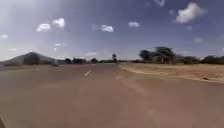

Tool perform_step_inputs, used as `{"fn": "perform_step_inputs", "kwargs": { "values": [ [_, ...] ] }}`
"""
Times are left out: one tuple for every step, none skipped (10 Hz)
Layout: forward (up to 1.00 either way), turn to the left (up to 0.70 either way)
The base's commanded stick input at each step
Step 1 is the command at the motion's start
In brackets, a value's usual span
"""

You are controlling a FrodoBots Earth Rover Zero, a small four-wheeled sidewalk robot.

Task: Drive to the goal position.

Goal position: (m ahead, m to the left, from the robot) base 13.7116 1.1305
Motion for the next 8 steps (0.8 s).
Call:
{"fn": "perform_step_inputs", "kwargs": {
  "values": [
    [0.85,-0.23],
    [0.85,0.00],
    [0.85,0.00],
    [0.85,0.00],
    [0.85,0.00],
    [0.85,0.00],
    [0.85,0.00],
    [0.85,0.00]
  ]
}}
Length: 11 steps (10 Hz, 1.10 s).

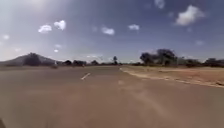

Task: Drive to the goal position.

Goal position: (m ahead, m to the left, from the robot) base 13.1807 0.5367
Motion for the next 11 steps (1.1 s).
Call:
{"fn": "perform_step_inputs", "kwargs": {
  "values": [
    [0.85,0.00],
    [0.85,0.00],
    [0.85,0.00],
    [0.85,0.00],
    [0.85,0.00],
    [0.85,0.00],
    [0.85,0.00],
    [0.85,0.00],
    [0.85,0.00],
    [0.85,0.00],
    [0.85,0.00]
  ]
}}
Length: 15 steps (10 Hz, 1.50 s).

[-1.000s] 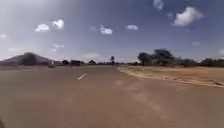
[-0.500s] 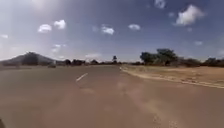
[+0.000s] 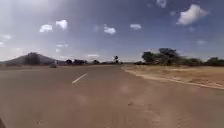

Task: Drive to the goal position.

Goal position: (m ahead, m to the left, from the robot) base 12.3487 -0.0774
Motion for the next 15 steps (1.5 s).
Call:
{"fn": "perform_step_inputs", "kwargs": {
  "values": [
    [0.85,0.00],
    [0.85,0.00],
    [0.85,0.00],
    [0.85,0.00],
    [0.85,0.00],
    [0.85,0.00],
    [0.85,0.00],
    [0.85,0.00],
    [0.85,0.00],
    [0.85,0.00],
    [0.85,0.00],
    [0.85,0.00],
    [0.85,0.00],
    [0.85,0.00],
    [0.85,0.00]
  ]
}}
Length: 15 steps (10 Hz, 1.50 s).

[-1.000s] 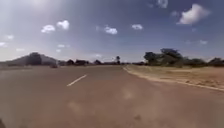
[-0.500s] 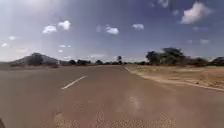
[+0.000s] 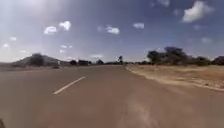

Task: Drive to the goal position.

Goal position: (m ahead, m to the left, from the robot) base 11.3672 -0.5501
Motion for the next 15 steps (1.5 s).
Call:
{"fn": "perform_step_inputs", "kwargs": {
  "values": [
    [0.85,0.00],
    [0.85,0.00],
    [0.85,0.00],
    [0.85,0.00],
    [0.85,0.00],
    [0.85,0.00],
    [0.85,-0.06],
    [0.85,-0.12],
    [0.85,-0.18],
    [0.85,-0.24],
    [0.85,-0.30],
    [0.85,-0.34],
    [0.85,-0.34],
    [0.85,-0.34],
    [0.85,-0.34]
  ]
}}
